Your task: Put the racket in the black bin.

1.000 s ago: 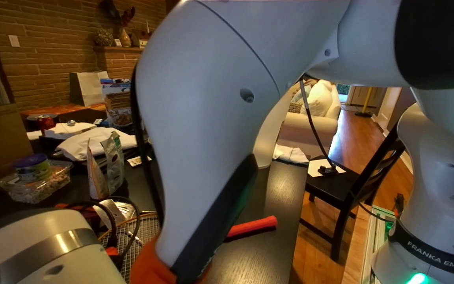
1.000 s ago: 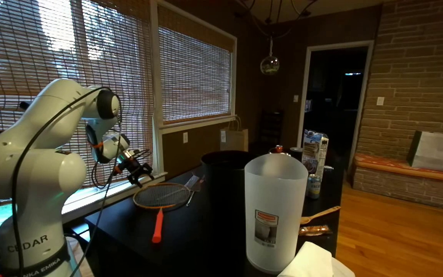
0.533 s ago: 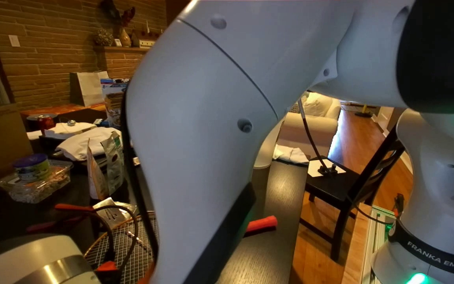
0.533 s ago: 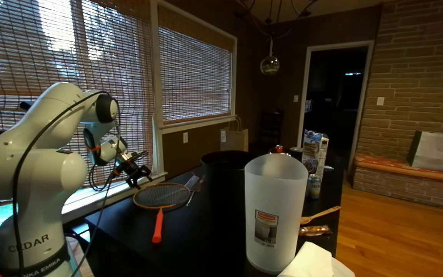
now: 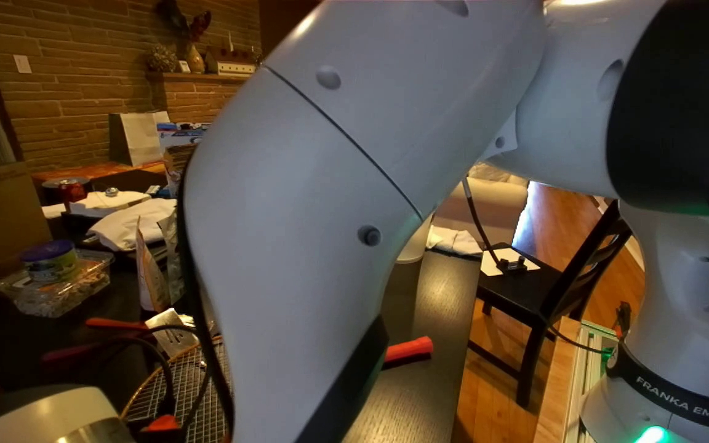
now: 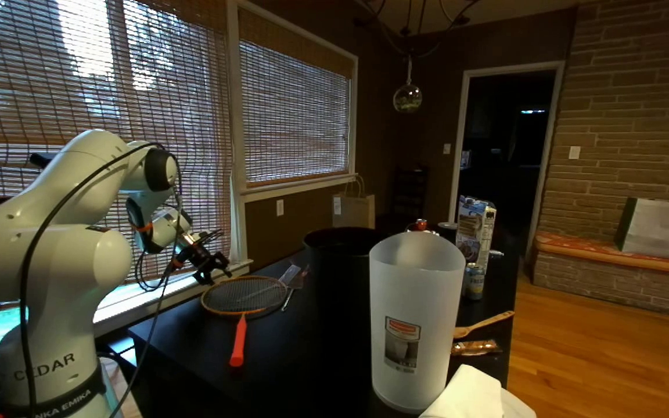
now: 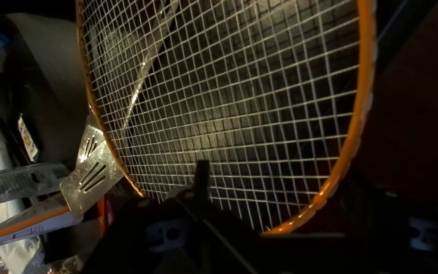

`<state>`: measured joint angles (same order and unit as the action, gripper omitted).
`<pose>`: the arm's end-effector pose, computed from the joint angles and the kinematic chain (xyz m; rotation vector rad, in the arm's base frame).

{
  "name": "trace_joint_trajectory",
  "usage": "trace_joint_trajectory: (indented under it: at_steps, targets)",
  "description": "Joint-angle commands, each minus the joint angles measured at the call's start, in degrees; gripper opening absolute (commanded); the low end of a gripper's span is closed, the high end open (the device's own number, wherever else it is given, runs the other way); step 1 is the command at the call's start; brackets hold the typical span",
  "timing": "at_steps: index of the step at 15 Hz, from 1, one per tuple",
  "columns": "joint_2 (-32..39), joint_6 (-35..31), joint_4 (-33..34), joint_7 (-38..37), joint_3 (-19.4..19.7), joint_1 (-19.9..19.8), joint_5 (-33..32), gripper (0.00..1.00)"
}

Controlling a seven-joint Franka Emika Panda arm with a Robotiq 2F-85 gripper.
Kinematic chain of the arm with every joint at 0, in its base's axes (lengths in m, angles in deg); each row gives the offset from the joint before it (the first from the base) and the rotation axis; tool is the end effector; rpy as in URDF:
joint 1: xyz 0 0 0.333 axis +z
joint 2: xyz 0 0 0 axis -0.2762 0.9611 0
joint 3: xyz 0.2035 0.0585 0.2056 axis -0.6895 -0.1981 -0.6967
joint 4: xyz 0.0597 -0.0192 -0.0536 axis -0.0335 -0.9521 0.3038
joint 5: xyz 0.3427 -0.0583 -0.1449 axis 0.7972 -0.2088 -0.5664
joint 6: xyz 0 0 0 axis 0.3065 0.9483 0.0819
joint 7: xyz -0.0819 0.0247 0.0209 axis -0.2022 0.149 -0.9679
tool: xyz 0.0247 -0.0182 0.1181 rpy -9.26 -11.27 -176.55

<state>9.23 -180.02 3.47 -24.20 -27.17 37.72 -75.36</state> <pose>0.4218 0.5065 0.1029 2.2548 0.7966 0.3290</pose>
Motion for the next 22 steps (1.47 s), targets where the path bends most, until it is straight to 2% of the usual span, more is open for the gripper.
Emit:
trace_joint_trajectory:
  at_steps: [1, 2, 4, 5, 7, 8, 11, 12, 13, 14, 16, 18, 19, 21, 22]
  targets:
    - [1.40, 3.14, 2.82, 1.21, 0.70, 1.01, -0.48, 0.83]
    - [1.43, 3.52, 2.93, 1.24, 0.61, 0.95, -0.42, 0.90]
    - [1.56, 4.05, 3.25, 1.29, 0.52, 0.88, -0.34, 0.97]
    - [1.58, 4.21, 3.28, 1.30, 0.47, 0.84, -0.28, 0.90]
    - [1.66, 4.50, 3.26, 1.29, 0.39, 0.69, -0.17, 0.82]
    - [1.70, 4.62, 3.25, 1.27, 0.36, 0.65, -0.14, 0.89]
    - [2.12, 4.69, 3.30, 1.27, 0.24, 0.53, 0.02, 1.00]
    - [2.28, 4.65, 3.29, 1.27, 0.20, 0.47, 0.08, 0.97]
    - [2.42, 4.61, 3.31, 1.31, 0.18, 0.44, 0.11, 0.88]
    - [2.62, 4.51, 3.35, 1.32, 0.13, 0.38, 0.19, 0.96]
    - [3.04, 4.36, 3.47, 1.37, 0.10, 0.34, 0.23, 1.00]
    - [3.35, 4.26, 3.59, 1.40, 0.11, 0.34, 0.22, 0.73]
    - [3.45, 4.13, 3.67, 1.31, 0.13, 0.35, 0.16, 0.71]
    - [3.61, 3.96, 3.93, 1.35, 0.10, 0.38, 0.21, 0.56]
    - [3.72, 3.85, 4.18, 1.37, -0.01, 0.42, 0.27, 0.55]
